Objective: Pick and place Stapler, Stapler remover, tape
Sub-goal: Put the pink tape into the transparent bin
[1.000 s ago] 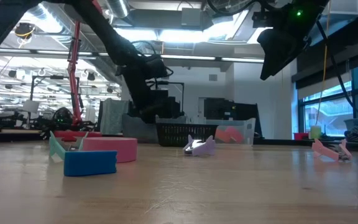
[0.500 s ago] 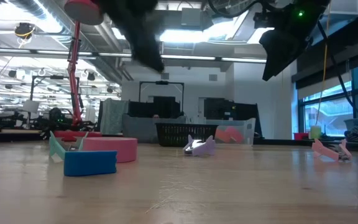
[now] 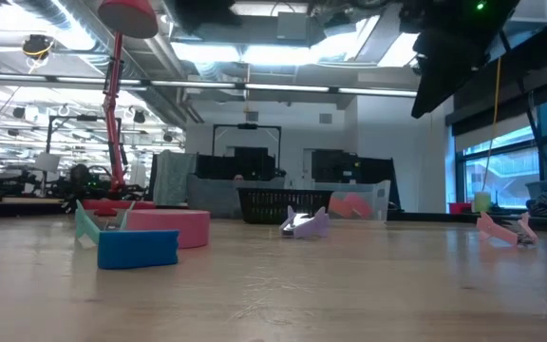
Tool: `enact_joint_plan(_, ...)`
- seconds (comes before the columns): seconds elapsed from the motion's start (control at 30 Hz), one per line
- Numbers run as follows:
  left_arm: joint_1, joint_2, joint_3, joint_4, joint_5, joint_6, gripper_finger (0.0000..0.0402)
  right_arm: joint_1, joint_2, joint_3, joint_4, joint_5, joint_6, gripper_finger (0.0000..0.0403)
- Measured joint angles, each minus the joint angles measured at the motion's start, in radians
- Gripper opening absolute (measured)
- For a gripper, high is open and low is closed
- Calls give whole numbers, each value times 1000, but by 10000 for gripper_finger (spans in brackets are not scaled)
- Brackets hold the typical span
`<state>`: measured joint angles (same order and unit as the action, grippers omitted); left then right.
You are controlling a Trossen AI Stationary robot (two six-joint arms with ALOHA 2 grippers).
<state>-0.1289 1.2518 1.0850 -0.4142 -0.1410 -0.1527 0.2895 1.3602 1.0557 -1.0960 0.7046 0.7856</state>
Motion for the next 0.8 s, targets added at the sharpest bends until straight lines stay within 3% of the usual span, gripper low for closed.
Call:
enact_joint_plan(0.17, -150, 12, -197, 185, -131, -125, 169, 42, 0, 0, 9, -31, 2, 300)
enact_joint_plan(0.3, -205, 11, -328, 348, -160, -208, 169, 52, 0, 0, 51, -67, -35, 300)
enact_joint_plan(0.6, -176, 46, -398, 295, -123, -247, 169, 45, 0, 0, 165, -79, -160, 300)
enact_joint_plan(0.8, -121, 142, -403, 292, 6, -340, 169, 40, 0, 0, 170, -77, -166, 300)
